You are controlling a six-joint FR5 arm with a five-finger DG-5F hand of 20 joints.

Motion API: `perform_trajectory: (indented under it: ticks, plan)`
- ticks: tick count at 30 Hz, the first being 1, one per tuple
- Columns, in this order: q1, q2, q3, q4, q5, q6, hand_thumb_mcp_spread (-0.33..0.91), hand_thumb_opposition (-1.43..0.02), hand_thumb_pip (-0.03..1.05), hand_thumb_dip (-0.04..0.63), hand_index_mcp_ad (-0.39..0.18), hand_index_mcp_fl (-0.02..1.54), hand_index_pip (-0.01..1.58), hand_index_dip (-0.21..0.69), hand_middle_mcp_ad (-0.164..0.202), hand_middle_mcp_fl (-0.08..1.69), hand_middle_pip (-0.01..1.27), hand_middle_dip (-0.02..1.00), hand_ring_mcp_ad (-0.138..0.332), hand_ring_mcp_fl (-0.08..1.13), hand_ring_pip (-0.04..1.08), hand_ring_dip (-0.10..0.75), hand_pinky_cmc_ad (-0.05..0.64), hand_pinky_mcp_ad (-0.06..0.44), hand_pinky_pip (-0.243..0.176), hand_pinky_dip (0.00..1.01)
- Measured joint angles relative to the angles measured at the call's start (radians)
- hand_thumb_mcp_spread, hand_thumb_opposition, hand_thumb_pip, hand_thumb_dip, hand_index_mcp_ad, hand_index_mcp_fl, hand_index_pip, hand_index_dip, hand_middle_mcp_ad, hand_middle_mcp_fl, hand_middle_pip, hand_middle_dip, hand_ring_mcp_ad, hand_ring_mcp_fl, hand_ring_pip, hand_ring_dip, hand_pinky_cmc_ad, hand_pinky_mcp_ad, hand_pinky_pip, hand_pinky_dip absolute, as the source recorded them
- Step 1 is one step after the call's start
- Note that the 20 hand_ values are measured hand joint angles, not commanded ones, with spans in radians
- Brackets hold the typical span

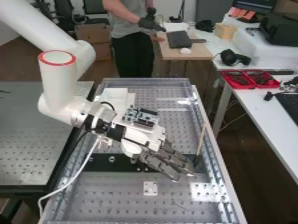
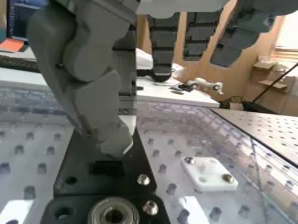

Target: Grab the pcb board and place it in the clear container

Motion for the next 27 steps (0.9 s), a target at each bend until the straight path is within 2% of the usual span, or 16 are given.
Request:
perform_trajectory:
  ticks: [7, 16, 21, 27]
  plan:
    - [0.008, 0.062, -0.009, 0.010, 0.001, 0.018, 0.50, -0.97, 0.66, 0.262, -0.129, 0.51, 1.51, 0.007, 0.080, 0.12, 0.14, 0.14, 0.126, 0.00, 0.09, 0.012, 0.295, 0.164, -0.059, 0.23]
    - [0.049, 0.158, -0.039, 0.013, -0.003, 0.070, 0.50, -0.97, 0.66, 0.265, -0.129, 0.52, 1.49, 0.007, 0.087, 0.12, 0.14, 0.14, 0.126, 0.00, 0.10, 0.012, 0.295, 0.164, -0.059, 0.23]
    - [0.119, 0.219, -0.059, 0.031, -0.060, 0.088, 0.50, -0.97, 0.66, 0.265, -0.129, 0.52, 1.49, 0.007, 0.087, 0.12, 0.14, 0.14, 0.127, 0.00, 0.09, 0.012, 0.295, 0.166, -0.059, 0.21]
    - [0.184, 0.237, -0.051, 0.047, -0.174, 0.122, 0.50, -0.97, 0.66, 0.265, -0.129, 0.53, 1.49, 0.010, 0.084, 0.12, 0.14, 0.14, 0.129, 0.00, 0.09, 0.012, 0.295, 0.166, -0.059, 0.21]
